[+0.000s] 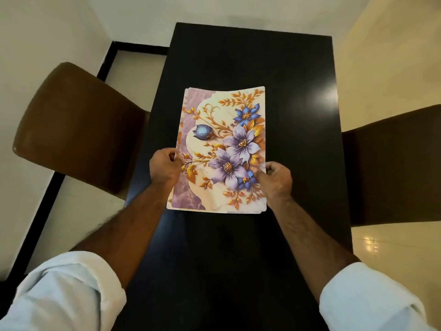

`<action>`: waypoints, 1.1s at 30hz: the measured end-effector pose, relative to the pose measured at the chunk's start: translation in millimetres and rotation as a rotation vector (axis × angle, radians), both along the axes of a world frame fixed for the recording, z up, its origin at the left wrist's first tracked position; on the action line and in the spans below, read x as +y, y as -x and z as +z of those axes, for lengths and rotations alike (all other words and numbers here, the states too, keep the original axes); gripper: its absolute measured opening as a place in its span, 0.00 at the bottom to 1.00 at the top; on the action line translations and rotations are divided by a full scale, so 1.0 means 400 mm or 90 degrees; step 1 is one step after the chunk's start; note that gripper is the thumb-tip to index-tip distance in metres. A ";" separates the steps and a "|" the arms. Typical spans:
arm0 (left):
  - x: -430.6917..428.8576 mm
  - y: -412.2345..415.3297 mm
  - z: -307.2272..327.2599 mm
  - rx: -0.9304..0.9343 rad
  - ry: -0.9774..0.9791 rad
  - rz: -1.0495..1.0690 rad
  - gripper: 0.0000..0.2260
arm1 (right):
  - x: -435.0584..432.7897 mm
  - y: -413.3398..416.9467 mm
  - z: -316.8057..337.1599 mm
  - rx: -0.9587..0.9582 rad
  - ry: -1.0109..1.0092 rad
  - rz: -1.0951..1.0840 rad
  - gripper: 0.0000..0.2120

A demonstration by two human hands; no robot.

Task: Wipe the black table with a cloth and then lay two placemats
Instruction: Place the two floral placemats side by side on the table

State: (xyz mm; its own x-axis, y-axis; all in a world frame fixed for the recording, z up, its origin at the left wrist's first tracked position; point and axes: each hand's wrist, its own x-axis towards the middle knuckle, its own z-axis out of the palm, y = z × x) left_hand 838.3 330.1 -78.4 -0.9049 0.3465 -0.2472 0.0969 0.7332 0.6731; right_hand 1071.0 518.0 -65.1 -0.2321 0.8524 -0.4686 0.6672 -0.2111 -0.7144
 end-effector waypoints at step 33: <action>0.058 -0.061 0.044 -0.214 -0.123 0.115 0.14 | -0.026 -0.102 -0.004 0.227 -0.059 0.039 0.09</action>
